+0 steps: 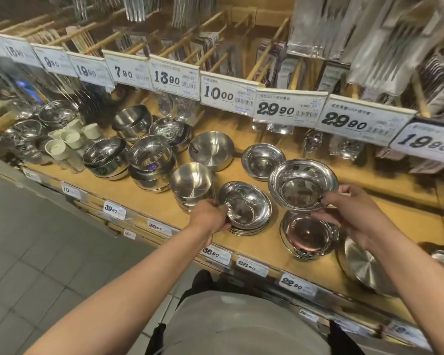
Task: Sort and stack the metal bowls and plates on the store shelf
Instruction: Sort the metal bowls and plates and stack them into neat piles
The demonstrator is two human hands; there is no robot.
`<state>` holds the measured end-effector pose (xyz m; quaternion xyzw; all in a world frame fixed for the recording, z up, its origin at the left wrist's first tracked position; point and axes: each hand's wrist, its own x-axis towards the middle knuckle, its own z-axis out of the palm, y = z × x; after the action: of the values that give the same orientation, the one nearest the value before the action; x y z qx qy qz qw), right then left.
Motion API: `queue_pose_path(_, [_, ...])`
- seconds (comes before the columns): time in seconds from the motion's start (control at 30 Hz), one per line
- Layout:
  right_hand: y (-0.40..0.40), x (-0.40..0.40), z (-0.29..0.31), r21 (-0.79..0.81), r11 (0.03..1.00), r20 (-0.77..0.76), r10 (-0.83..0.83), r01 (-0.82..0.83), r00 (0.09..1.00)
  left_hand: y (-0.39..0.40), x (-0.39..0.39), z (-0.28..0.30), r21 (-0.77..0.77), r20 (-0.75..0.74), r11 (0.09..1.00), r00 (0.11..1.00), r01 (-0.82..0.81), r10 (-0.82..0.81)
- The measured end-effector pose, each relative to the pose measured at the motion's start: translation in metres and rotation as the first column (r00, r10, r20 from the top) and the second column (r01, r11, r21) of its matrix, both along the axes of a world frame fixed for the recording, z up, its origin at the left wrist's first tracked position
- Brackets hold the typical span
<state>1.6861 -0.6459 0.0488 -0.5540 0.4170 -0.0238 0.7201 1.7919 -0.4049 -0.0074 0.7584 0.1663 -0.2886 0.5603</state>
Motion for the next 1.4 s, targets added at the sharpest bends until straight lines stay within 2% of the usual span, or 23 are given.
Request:
queue_pose_path(0.2, [0.006, -0.001, -0.001, -0.012, 1.0, 0.008, -0.011, 0.011, 1.0, 0.009, 0.003, -0.008, 0.183, 0.106, 0.98, 0.99, 0.072, -0.092])
queue_pose_path(0.37, [0.015, 0.001, 0.001, 0.0, 1.0, 0.021, 0.006, -0.006, 1.0, 0.007, 0.004, -0.014, 0.185, 0.168, 0.981, 0.982, 0.058, -0.09])
queue_pose_path(0.6, [0.022, 0.002, 0.003, -0.031, 0.999, -0.007, -0.015, 0.015, 1.0, 0.013, 0.017, -0.022, 0.096, 0.075, 0.993, 0.995, 0.064, -0.071])
queue_pose_path(0.77, [0.034, 0.001, 0.005, -0.058, 0.995, -0.025, -0.079, 0.077, 0.997, 0.016, 0.02, -0.023, -0.074, -0.095, 0.996, 0.994, 0.053, -0.06])
queue_pose_path(0.87, [0.048, -0.005, 0.01, -0.061, 0.993, -0.038, -0.107, 0.105, 0.994, 0.017, 0.021, -0.023, -0.142, -0.136, 0.989, 0.989, 0.036, -0.056])
queue_pose_path(1.13, [0.084, -0.025, 0.022, -0.057, 0.97, -0.014, -0.236, 0.235, 0.972, 0.018, 0.023, -0.025, -0.165, -0.182, 0.984, 0.979, 0.064, -0.095])
queue_pose_path(1.4, [0.101, -0.042, 0.016, -0.083, 0.957, -0.027, -0.282, 0.279, 0.959, 0.022, 0.02, -0.022, -0.196, -0.214, 0.975, 0.965, 0.106, -0.148])
